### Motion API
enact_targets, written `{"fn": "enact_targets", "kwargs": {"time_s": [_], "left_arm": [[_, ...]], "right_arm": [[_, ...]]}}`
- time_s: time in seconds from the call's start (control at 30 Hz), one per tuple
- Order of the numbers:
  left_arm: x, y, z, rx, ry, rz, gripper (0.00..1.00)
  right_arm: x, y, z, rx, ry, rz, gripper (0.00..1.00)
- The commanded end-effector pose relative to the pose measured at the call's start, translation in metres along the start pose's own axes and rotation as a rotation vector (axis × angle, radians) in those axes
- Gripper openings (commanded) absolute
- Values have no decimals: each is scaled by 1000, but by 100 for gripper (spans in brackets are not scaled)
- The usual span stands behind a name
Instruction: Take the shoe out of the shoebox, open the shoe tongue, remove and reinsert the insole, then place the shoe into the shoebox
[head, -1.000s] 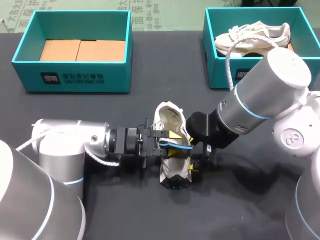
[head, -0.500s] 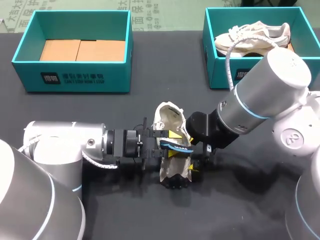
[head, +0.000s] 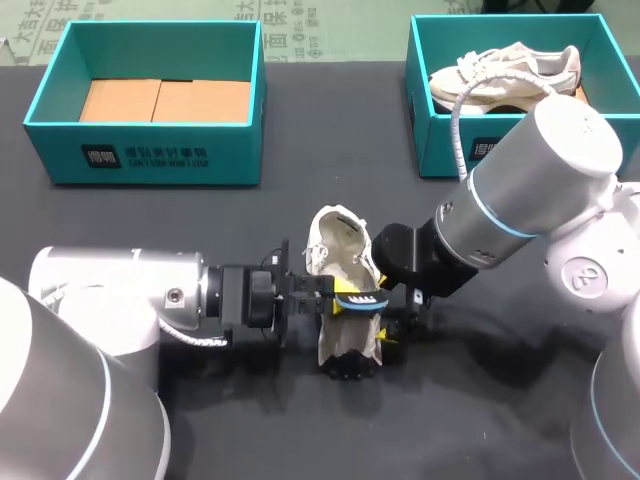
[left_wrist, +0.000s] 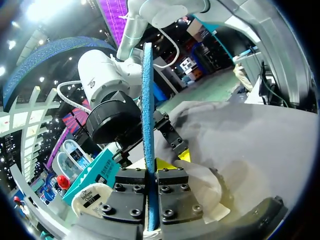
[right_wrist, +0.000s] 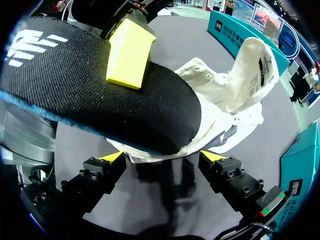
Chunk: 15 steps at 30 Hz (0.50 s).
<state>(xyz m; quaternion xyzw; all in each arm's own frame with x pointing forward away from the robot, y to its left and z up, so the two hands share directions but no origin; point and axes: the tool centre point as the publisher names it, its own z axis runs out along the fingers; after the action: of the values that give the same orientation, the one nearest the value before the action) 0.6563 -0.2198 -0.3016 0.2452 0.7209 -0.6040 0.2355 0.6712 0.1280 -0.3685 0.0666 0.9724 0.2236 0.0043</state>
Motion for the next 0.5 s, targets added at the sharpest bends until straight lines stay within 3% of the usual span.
{"fn": "enact_targets", "kwargs": {"time_s": [0.03,0.5], "left_arm": [[3,11,1,5,4,5,0],[1,41,7,20,20,55,0]], "right_arm": [[1,0,1,0,-2,0,100],[1,0,1,0,-2,0,100]]}}
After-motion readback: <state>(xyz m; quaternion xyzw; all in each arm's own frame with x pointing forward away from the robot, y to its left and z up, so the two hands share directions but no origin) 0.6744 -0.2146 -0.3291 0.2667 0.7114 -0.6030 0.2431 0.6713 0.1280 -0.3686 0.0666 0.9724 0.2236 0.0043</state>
